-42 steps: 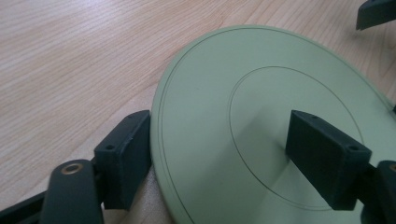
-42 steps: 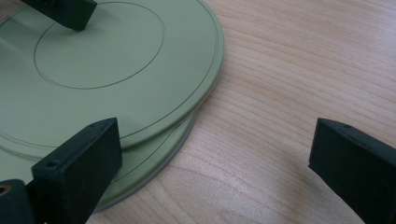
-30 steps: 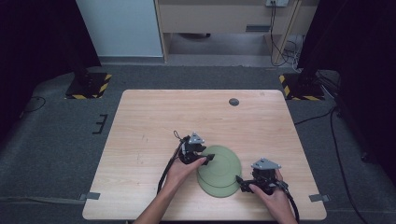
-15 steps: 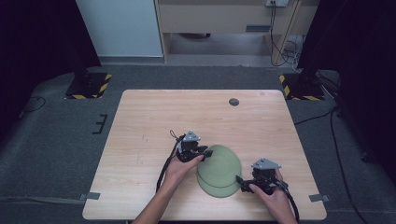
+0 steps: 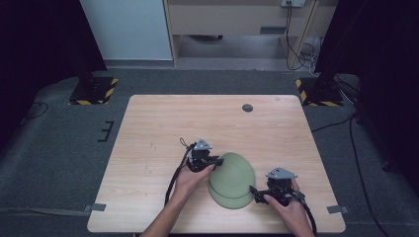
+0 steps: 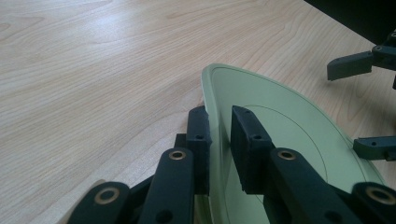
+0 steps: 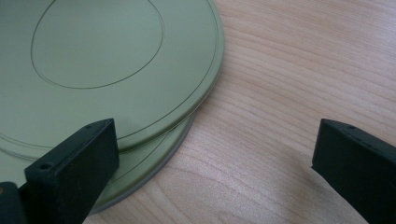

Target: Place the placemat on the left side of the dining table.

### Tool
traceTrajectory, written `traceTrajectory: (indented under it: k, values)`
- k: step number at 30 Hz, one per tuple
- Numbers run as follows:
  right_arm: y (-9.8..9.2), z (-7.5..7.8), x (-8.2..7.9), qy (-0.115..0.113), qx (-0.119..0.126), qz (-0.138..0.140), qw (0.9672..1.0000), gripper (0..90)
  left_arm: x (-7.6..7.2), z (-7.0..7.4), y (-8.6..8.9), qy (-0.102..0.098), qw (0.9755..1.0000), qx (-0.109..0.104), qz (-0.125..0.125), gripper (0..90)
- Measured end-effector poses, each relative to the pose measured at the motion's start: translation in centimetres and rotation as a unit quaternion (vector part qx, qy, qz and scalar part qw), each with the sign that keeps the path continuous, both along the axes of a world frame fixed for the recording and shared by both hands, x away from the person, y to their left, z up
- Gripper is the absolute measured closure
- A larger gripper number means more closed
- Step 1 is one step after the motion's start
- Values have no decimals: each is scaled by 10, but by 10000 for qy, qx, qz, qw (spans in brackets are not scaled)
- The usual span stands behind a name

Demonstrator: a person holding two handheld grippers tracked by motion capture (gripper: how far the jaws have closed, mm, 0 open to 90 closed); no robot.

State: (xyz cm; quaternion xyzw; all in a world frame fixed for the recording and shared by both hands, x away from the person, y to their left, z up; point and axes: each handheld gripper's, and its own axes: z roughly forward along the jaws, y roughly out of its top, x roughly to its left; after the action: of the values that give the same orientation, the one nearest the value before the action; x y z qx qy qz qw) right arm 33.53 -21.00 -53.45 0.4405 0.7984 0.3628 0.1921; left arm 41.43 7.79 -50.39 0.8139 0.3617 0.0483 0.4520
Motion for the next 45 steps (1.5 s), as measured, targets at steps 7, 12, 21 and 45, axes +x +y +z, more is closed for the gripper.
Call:
traceTrajectory:
  k: [7,12,21,45]
  values:
    - [-1,0,0,3,18,-5,10000,11,-4,5,-2,-133,9999,-4,21,810]
    - [-6,2,0,-5,168,-112,9998,39,-5,12,-3,-158,9999,-3,-56,848]
    - [-27,6,7,-101,265,-684,9973,44,-4,32,-2,-250,9996,-86,-97,851]
    - [-30,-4,17,199,-178,-948,9951,31,5,67,14,-226,9969,-742,131,853]
